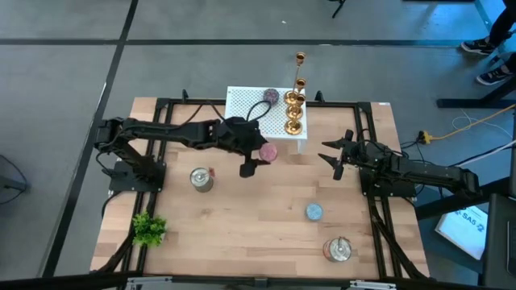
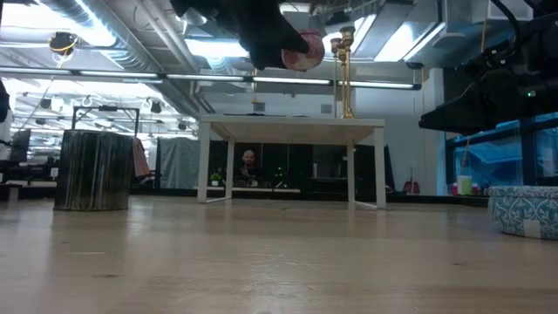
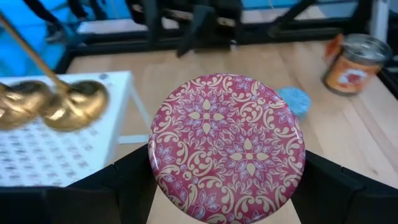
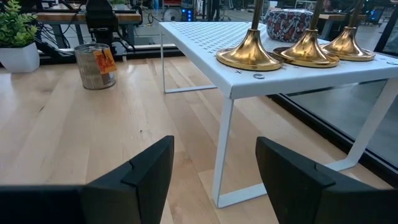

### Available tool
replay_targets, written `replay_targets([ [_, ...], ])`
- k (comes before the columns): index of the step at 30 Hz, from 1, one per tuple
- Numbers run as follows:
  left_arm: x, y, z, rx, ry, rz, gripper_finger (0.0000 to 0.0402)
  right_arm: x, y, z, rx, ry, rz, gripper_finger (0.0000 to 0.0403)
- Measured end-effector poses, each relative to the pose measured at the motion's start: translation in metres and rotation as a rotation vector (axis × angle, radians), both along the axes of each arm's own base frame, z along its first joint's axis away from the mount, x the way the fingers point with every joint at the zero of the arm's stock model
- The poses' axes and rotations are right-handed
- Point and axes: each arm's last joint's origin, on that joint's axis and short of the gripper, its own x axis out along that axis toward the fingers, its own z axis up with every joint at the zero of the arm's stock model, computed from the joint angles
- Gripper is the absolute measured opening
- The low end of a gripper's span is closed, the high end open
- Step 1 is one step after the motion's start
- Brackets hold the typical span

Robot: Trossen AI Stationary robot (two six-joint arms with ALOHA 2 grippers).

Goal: Pick & Place candle stick holders
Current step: Put the small pink scented candle on the shelf

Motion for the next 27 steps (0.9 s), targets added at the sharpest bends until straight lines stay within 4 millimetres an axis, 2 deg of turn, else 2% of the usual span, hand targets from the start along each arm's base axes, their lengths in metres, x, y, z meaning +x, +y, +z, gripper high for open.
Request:
replay_targets([
  [5,0.0,0.013,0.003,0.008,-0.034,0.084,0.0292,0.0,0.0,0.0,0.0,0.0,0.0,0.0232],
  [12,-0.004,0.044,0.0,0.05,-0.021,0.288,0.0292,0.0,0.0,0.0,0.0,0.0,0.0,0.0232],
  [17,-0.006,0.066,-0.001,0.004,-0.061,0.406,0.0292,0.0,0.0,0.0,0.0,0.0,0.0,0.0232],
  [21,-0.007,0.082,-0.009,0.007,-0.045,0.522,0.0292,0.0,0.0,0.0,0.0,0.0,0.0,0.0232],
  [27,0.001,0.099,-0.021,-0.038,-0.03,0.556,0.0292,0.0,0.0,0.0,0.0,0.002,0.0,0.0232],
])
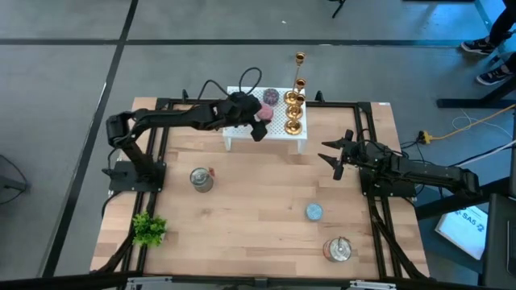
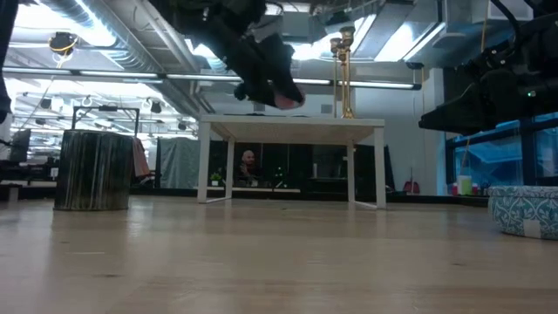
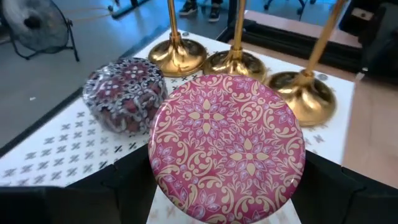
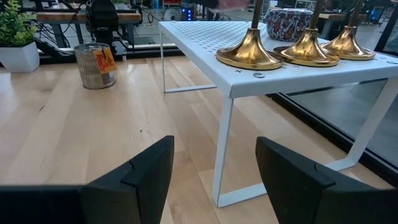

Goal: Pick & Place candle stick holders
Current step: Put the small pink scented candle on the shelf

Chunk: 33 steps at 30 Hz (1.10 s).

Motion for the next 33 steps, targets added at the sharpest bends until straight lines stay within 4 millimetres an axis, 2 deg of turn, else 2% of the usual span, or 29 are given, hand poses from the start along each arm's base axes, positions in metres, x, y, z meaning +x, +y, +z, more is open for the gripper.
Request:
replay_targets([
  [9,0.025,0.012,-0.007,-0.036,0.118,-0.022,0.0292,0.0,0.0,-0.001,0.004,0.005,0.015,0.0232],
  [14,0.034,0.015,-0.003,-0.025,0.11,-0.04,0.0292,0.0,0.0,-0.001,0.004,0.007,0.016,0.0232],
  [33,0.034,0.015,-0.006,-0.001,0.153,-0.053,0.0301,0.0,0.0,-0.001,0.005,0.007,0.019,0.0231],
])
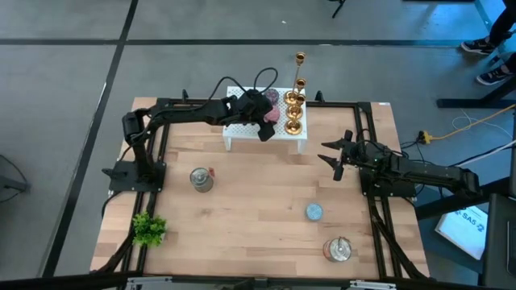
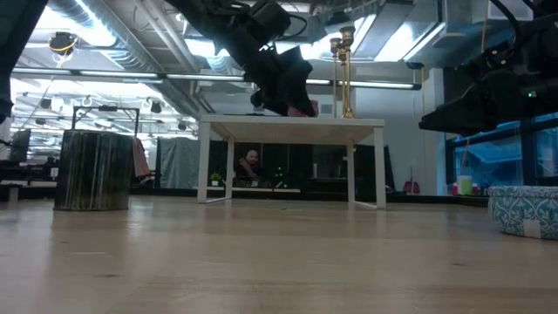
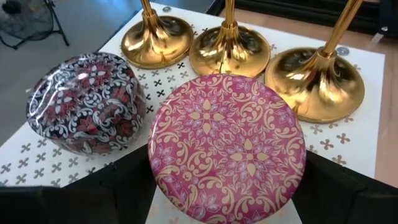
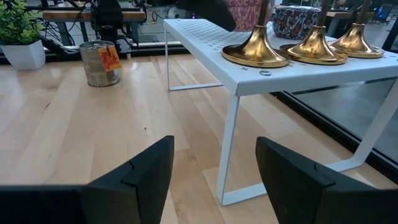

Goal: Pick & Place candle stick holders
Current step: Put the small pink scented candle on the shelf

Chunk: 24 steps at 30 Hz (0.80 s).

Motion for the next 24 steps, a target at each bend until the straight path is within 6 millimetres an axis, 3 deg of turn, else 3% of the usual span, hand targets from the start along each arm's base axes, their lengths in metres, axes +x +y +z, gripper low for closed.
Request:
replay_targets([
  [24,-0.0008,0.0006,0.0004,0.008,0.004,0.031,0.0322,0.0,0.0,0.0,0.0,0.0,0.0,0.0232],
])
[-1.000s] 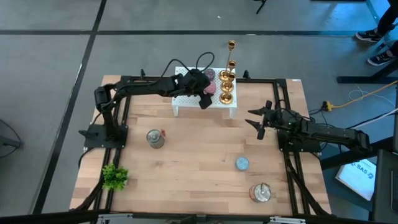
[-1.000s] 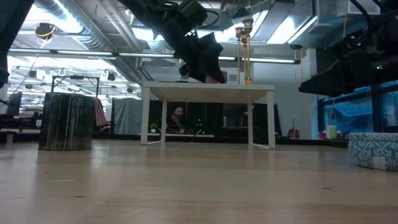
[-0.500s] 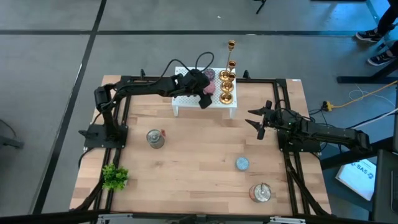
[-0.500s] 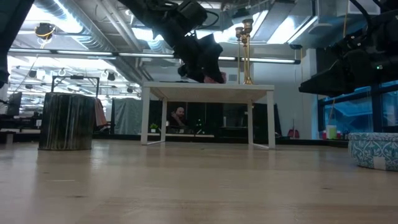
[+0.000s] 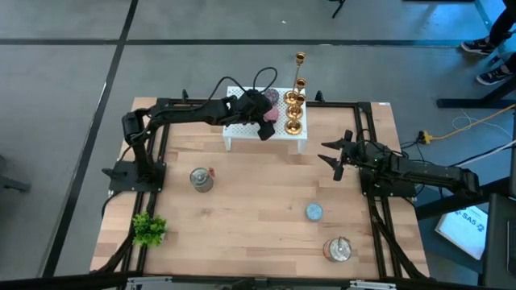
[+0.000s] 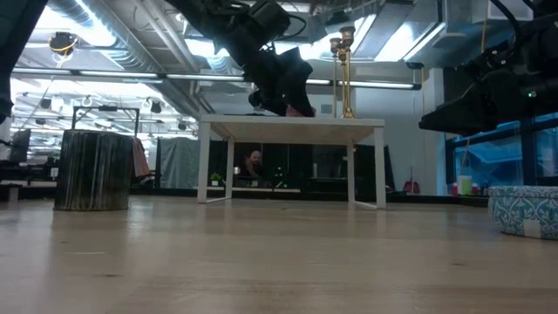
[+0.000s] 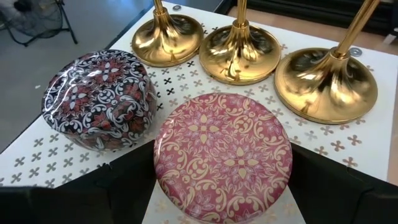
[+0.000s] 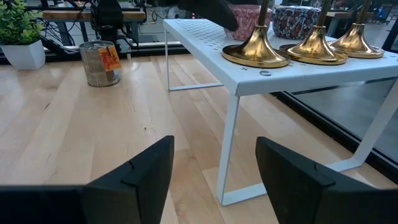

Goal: Pick & Place candle stick holders
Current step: Put the small pink scented candle on the shelf

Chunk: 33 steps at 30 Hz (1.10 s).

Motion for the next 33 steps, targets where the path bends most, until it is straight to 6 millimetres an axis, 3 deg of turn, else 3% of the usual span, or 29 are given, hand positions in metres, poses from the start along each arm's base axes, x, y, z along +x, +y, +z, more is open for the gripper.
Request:
replay_targets([
  [11,0.002,-0.004,0.006,0.109,0.019,-0.01,0.0322,0.0,0.0,0.0,0.0,0.0,0.0,0.0232],
  [33,0.002,-0.006,0.009,0.081,0.018,-0.011,0.0322,0.0,0.0,0.0,0.0,0.0,0.0,0.0232],
])
